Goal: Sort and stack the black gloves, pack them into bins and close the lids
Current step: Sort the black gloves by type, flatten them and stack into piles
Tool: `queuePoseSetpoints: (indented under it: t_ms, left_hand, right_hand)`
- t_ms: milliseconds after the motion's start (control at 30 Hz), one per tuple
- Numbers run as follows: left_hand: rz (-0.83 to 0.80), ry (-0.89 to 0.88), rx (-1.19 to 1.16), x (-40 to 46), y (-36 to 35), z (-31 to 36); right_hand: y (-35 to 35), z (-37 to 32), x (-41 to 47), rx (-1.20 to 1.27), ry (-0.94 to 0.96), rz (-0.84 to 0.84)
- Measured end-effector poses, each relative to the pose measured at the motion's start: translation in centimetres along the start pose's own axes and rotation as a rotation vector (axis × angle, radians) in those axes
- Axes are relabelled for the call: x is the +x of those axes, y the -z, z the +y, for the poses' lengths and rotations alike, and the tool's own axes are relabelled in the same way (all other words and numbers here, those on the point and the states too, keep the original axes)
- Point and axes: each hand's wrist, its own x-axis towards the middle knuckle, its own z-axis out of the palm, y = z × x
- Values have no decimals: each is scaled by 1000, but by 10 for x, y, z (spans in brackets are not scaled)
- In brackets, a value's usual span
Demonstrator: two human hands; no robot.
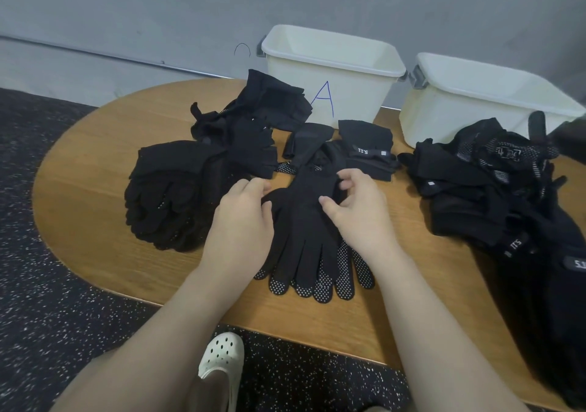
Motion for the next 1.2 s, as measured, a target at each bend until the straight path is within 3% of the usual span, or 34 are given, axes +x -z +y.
queuePoseSetpoints:
  t_ms: [233,500,700,933,1200]
  left_hand:
    - [-82,-7,77,-4,2,-1]
    - [-115,36,-17,-17,16,-4]
    - [-193,71,-90,-16,28,-6]
    - [-195,103,23,-21,27,-4]
    - [-238,147,46,-20,23,2]
  right_hand:
    - [-3,-2,-9,-183,136,-33]
    - [14,9,-19,-192,163,-88]
    - [18,10,-24,-139,179,-35]
    - [12,4,-23,179,17,-17]
    - [14,-3,-15,323,-202,-6]
